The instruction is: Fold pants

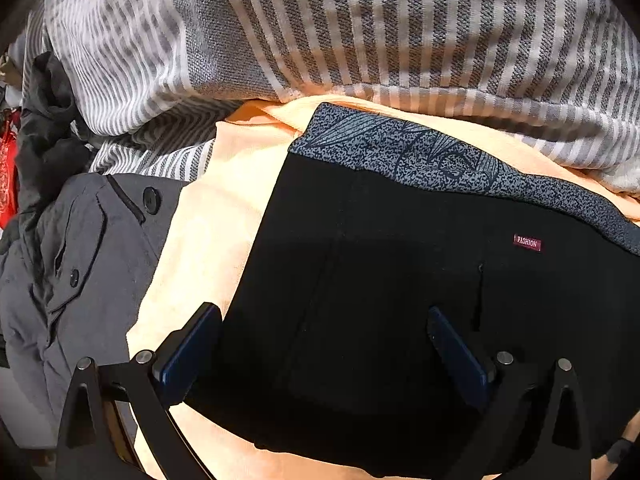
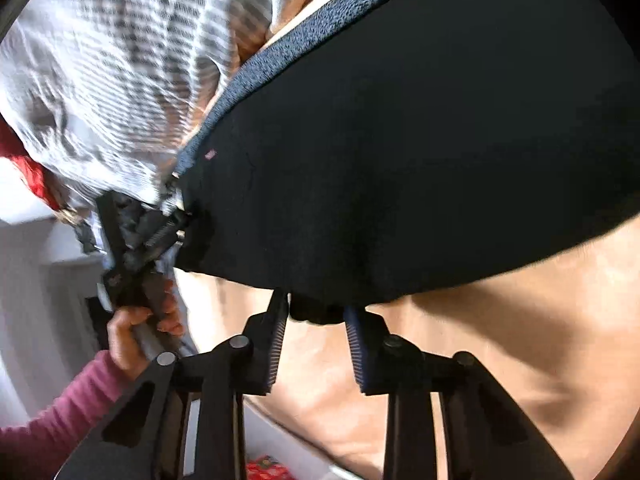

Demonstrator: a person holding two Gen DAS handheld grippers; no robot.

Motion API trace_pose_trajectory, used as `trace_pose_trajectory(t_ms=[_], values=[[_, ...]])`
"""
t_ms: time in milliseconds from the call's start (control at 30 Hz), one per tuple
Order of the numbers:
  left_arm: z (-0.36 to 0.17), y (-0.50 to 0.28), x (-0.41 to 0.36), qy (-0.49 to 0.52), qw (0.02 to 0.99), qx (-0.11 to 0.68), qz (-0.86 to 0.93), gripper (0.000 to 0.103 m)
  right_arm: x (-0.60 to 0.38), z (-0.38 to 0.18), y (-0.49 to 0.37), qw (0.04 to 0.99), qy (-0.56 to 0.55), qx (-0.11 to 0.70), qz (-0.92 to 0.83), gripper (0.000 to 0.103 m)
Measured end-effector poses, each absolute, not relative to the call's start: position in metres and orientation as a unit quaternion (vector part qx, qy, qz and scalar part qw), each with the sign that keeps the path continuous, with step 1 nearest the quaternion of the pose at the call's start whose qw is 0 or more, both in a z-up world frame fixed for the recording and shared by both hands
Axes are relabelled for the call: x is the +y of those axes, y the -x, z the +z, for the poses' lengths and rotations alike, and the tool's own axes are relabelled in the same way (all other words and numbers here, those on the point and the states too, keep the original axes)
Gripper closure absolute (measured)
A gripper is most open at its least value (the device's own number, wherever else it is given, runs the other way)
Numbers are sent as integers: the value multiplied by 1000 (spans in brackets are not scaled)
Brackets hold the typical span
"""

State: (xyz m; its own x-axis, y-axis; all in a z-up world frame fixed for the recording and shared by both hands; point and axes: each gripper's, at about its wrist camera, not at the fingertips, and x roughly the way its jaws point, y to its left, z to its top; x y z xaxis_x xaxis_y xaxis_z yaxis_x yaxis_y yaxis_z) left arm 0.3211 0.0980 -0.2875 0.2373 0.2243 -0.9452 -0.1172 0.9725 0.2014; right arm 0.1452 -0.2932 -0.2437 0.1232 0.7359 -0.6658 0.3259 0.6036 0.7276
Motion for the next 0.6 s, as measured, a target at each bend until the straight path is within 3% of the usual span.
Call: trace_pose_trajectory(t_ms=[367, 400, 433, 600], values=[[-287, -321, 96, -46, 788, 605, 110, 0, -291, -260, -146, 608, -450, 638, 144, 70], [-287, -321, 96, -47, 787, 606, 109, 0, -289, -260, -148, 605, -452, 638, 148, 82], [-286, -322, 96, -48, 786, 606, 109, 0, -288, -253, -150, 613, -446, 635, 151, 87], [-287, -322, 94, -47, 786, 607, 109, 0, -284, -245, -139, 617, -406, 656, 156, 89]])
